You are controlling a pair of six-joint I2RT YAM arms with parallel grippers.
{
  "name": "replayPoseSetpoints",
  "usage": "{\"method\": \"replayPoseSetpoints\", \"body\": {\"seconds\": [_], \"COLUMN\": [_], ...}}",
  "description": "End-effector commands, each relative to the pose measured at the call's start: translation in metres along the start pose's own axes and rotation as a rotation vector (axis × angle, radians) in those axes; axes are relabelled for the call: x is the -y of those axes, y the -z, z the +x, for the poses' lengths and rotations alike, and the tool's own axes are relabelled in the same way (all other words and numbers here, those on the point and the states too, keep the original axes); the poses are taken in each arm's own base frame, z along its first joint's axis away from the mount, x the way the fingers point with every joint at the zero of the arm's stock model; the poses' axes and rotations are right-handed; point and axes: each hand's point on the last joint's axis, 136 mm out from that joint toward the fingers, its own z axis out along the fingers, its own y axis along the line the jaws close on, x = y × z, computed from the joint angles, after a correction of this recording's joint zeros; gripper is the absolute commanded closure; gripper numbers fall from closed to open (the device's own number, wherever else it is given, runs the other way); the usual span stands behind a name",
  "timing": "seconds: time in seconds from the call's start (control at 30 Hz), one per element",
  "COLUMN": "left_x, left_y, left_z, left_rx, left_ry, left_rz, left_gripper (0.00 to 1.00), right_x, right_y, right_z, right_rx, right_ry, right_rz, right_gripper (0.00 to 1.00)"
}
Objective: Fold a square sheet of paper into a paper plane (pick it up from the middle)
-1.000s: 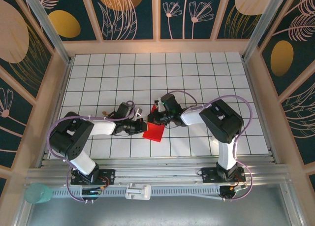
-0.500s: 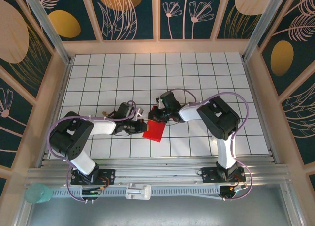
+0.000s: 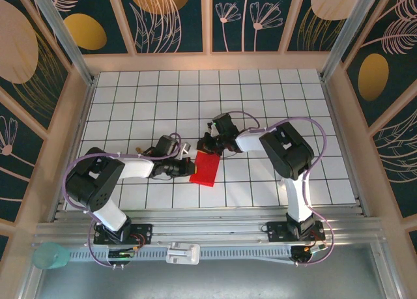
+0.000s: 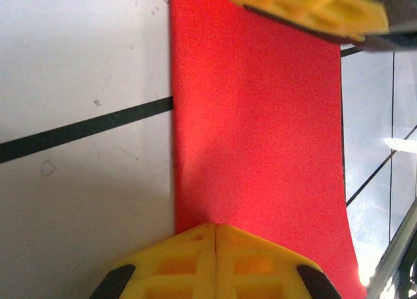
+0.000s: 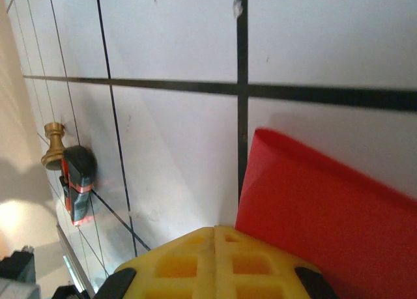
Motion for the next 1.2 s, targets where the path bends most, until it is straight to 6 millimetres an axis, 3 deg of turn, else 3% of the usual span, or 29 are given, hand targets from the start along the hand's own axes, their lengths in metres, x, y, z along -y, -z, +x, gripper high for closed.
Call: {"method": "replayPoseSetpoints", "body": {"seconds": [0.0,0.37,0.43,0.87,1.0,1.1,1.17], "left_x": [-0.098,-0.099,-0.1,-0.098,-0.096,-0.093,-0.091], "left_y": [0.003,0.004,0.004,0.005,0.005,0.004,0.004], "left_z": [0.075,0.077,0.078,0.077,0.074,0.07,0.068], "left_rx": [-0.197,-0.196,-0.196,-0.189,-0.181,-0.169,-0.159], "left_ry": [0.108,0.093,0.091,0.083,0.081,0.086,0.089], "left_rz": [-0.389,-0.407,-0.411,-0.409,-0.405,-0.399,-0.392], "left_gripper": [1.0,1.0,1.0,1.0,1.0,1.0,1.0], "right_x": [0.061,0.074,0.085,0.095,0.08,0.044,0.021], "right_y": [0.005,0.003,0.011,0.015,0.03,0.049,0.062], "right_z": [-0.05,-0.072,-0.083,-0.114,-0.138,-0.148,-0.143], "right_rx": [0.177,0.214,0.238,0.272,0.297,0.318,0.317], "right_ry": [-0.05,-0.068,-0.096,-0.112,-0.08,0.026,0.087], "right_rz": [0.197,0.25,0.261,0.279,0.232,0.158,0.102], "right_gripper": [1.0,1.0,1.0,1.0,1.0,1.0,1.0]}}
